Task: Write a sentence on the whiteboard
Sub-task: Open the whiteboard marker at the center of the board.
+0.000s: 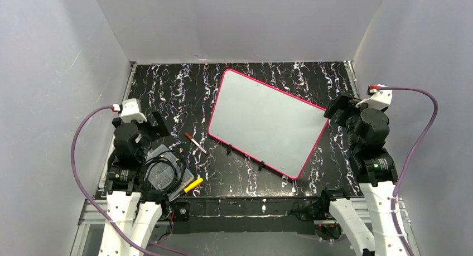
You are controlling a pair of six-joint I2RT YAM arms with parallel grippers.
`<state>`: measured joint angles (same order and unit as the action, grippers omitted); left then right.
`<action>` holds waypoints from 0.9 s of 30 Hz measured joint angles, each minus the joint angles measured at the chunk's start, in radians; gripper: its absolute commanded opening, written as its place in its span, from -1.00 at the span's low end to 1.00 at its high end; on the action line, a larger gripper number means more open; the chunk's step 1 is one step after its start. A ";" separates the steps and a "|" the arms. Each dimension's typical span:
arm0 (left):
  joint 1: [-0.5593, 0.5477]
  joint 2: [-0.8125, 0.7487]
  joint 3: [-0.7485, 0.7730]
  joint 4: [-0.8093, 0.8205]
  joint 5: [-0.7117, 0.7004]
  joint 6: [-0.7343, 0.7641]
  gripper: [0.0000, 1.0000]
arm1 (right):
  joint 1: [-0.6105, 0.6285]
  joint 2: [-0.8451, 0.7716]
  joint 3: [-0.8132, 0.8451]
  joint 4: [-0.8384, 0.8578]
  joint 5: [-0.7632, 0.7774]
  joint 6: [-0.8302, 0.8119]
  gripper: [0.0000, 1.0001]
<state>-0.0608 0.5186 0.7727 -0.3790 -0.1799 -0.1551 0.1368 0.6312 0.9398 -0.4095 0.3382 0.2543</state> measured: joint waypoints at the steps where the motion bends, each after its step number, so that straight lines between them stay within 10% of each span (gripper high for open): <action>1: 0.000 0.011 0.002 -0.001 0.001 -0.004 0.99 | 0.000 -0.002 -0.006 -0.002 0.000 0.000 0.97; 16: 0.000 0.262 0.061 -0.031 0.100 -0.084 0.99 | 0.000 -0.015 0.011 -0.020 -0.043 -0.026 0.97; 27: -0.011 0.853 0.193 -0.054 0.270 -0.229 0.29 | 0.000 -0.027 0.031 -0.052 -0.079 -0.031 0.97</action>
<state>-0.0719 1.3716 0.9653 -0.4328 0.0902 -0.3836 0.1368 0.6037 0.9710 -0.4614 0.2588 0.2237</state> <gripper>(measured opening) 0.681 0.990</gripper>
